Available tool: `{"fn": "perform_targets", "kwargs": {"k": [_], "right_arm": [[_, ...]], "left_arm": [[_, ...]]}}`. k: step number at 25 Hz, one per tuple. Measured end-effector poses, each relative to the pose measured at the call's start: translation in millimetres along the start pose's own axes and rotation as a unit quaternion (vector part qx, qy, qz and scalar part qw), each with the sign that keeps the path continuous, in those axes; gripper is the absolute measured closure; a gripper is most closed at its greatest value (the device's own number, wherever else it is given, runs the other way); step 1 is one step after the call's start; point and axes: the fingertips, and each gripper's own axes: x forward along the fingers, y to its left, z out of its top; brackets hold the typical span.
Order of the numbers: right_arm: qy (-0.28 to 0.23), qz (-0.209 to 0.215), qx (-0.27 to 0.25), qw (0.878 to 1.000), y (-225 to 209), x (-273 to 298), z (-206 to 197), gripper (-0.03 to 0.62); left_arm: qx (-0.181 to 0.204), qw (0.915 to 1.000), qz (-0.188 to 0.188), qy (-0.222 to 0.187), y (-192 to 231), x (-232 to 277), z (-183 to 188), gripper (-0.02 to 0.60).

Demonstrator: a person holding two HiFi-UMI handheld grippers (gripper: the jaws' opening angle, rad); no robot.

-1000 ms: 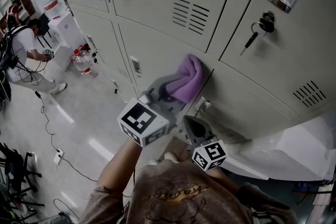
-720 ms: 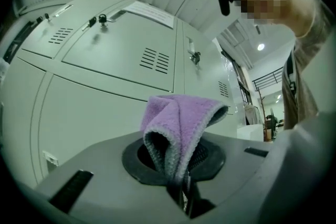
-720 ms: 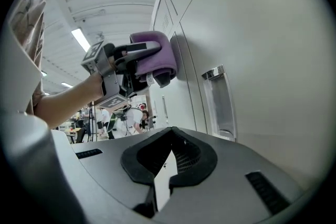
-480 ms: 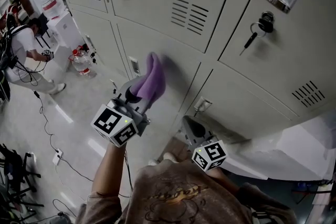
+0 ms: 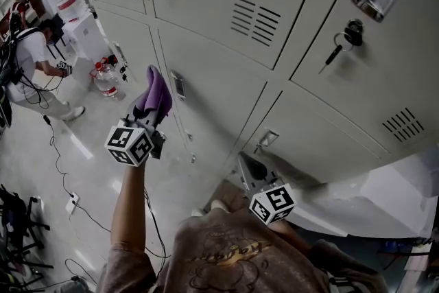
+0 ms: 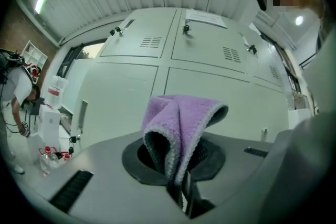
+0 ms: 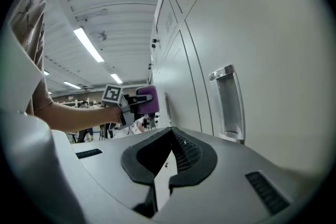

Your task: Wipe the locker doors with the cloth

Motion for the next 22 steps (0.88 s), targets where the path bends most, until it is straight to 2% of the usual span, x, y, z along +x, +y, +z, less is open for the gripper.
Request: {"fn": "perform_targets", "kwargs": {"k": [3,9,22], "right_arm": [[0.001,-0.002,-0.002,1.000,0.0,-0.9,0.3,0.597],[0.001,-0.008,-0.002,1.000,-1.4,-2.4,1.5,0.597],[0.000,-0.016,-0.002,1.000,-5.4,-6.2,3.2,0.597]], "left_arm": [[0.004,0.9998,0.012,0.014,18.5,7.1,-11.5,0.540],[-0.002,0.9990,0.007,0.043,37.5,31.4,-27.6,0.540],[-0.009,0.9991,0.000,0.043,31.0,50.6,-31.2,0.540]]}}
